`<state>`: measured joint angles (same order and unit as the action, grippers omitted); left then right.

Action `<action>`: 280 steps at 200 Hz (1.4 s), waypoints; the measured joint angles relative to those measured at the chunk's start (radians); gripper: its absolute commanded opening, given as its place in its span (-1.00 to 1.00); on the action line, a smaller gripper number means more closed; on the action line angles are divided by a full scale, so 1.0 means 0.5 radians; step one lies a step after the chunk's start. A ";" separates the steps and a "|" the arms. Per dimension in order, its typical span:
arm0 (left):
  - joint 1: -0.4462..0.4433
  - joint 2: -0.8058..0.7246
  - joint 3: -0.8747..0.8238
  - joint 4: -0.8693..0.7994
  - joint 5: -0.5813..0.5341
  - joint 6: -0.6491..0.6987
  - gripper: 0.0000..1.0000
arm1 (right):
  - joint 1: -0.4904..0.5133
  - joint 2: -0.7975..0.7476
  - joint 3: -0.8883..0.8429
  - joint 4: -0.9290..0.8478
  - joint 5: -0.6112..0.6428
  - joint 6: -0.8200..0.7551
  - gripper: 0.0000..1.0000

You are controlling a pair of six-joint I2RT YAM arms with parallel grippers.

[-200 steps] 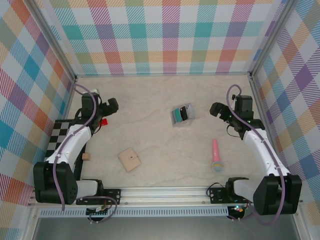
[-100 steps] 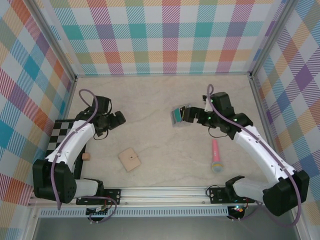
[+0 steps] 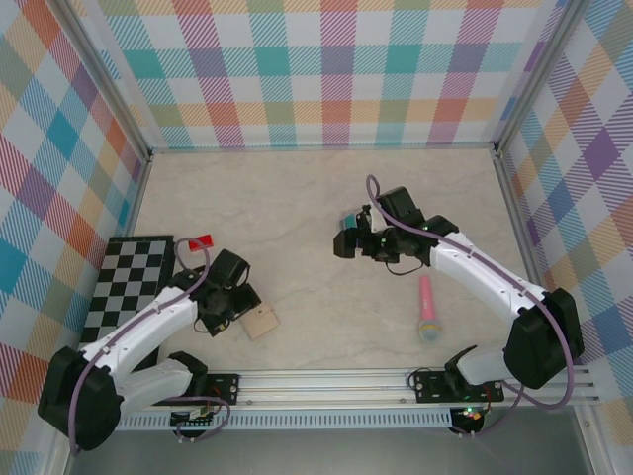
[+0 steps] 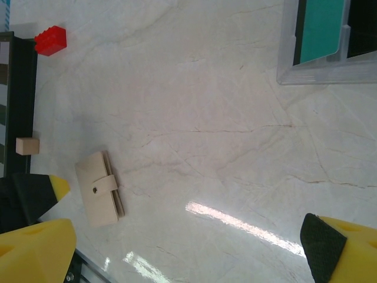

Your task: Take the credit cards out of the card holder

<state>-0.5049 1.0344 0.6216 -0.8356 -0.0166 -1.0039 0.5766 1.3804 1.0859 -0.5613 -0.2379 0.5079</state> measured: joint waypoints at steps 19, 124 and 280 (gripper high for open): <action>-0.009 -0.113 -0.091 0.031 0.033 -0.105 0.50 | 0.020 0.001 0.000 0.004 -0.038 0.001 1.00; -0.021 -0.214 -0.334 0.320 0.217 -0.272 0.15 | 0.029 -0.069 -0.117 0.010 -0.101 0.013 1.00; -0.014 0.410 -0.151 0.821 0.631 0.064 -0.11 | 0.096 -0.188 -0.098 -0.220 0.117 0.106 0.80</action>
<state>-0.5121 1.2392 0.5461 -0.4252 0.2989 -0.9718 0.6247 1.2865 1.0367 -0.6716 -0.1795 0.5610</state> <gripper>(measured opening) 0.453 0.911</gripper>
